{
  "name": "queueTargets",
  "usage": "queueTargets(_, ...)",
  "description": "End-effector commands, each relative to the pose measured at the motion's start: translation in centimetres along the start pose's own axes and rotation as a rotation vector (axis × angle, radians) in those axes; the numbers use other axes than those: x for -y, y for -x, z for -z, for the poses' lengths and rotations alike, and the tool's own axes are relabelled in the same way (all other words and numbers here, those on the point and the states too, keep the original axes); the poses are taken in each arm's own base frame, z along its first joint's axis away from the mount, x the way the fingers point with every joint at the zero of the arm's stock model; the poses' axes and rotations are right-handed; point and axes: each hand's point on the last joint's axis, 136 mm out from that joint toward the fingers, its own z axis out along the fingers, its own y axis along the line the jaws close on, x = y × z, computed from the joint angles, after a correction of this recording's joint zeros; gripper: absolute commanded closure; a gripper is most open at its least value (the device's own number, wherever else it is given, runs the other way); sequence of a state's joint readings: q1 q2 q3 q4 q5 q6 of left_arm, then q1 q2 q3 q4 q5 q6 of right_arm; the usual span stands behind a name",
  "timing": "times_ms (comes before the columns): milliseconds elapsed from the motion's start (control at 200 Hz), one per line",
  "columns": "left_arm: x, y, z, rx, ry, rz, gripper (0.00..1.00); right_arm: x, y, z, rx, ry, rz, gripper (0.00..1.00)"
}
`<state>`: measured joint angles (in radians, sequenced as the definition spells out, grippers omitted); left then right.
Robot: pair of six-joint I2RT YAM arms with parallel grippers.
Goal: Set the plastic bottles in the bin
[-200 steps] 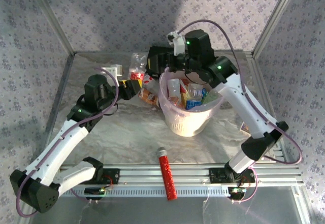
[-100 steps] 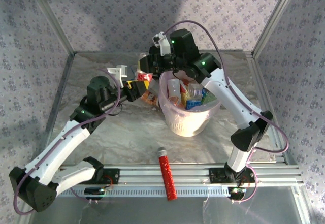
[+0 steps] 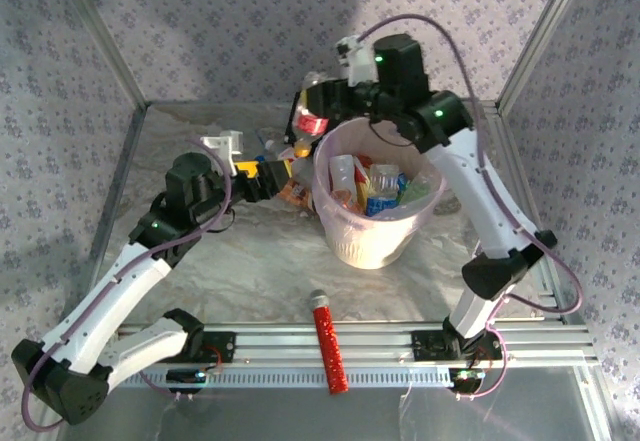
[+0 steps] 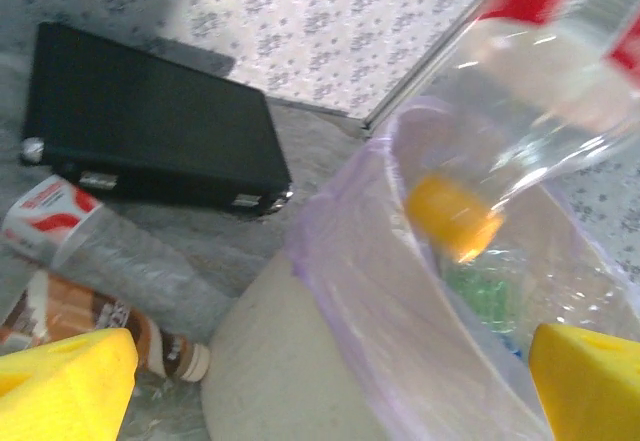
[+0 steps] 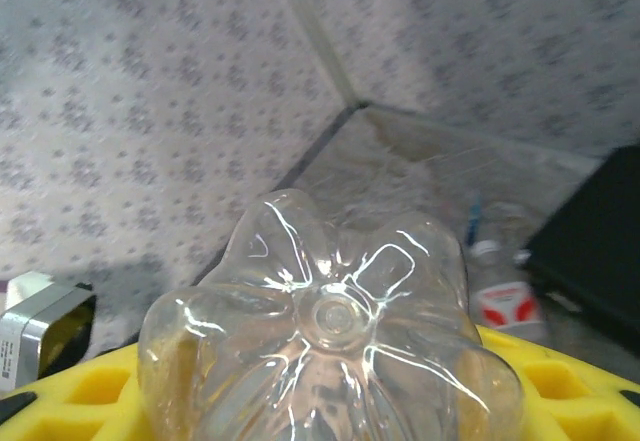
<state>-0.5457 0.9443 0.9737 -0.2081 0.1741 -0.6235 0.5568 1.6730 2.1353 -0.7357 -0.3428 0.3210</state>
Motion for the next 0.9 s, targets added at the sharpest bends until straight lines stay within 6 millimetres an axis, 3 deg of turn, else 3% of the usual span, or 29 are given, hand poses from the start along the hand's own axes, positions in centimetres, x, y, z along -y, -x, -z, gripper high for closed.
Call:
queueTargets(0, -3.6, -0.9, 0.0, -0.024, 0.138, 0.099, 0.0, 2.5, 1.3, 5.5, 0.07, -0.143, 0.017, 0.47)
queueTargets(130, -8.7, -4.1, -1.0, -0.082, 0.294, 0.28, 0.0, 6.0, -0.2, 7.6, 0.035, -0.226, -0.063, 0.47)
queueTargets(275, -12.2, -7.2, -2.6, -0.098, 0.39, 0.415, 0.0, 7.9, -3.7, 5.6, -0.077, -0.234, -0.168, 0.47)
queueTargets(685, -15.6, -10.1, -5.2, -0.092, 0.507, 0.552, 0.01, 11.3, -10.8, 1.8, -0.195, -0.261, -0.278, 0.47)
queueTargets(895, -16.8, -11.3, -7.9, -0.11, 0.527, 0.58, 0.01, 12.5, -13.3, 0.9, -0.291, -0.299, -0.307, 0.37)
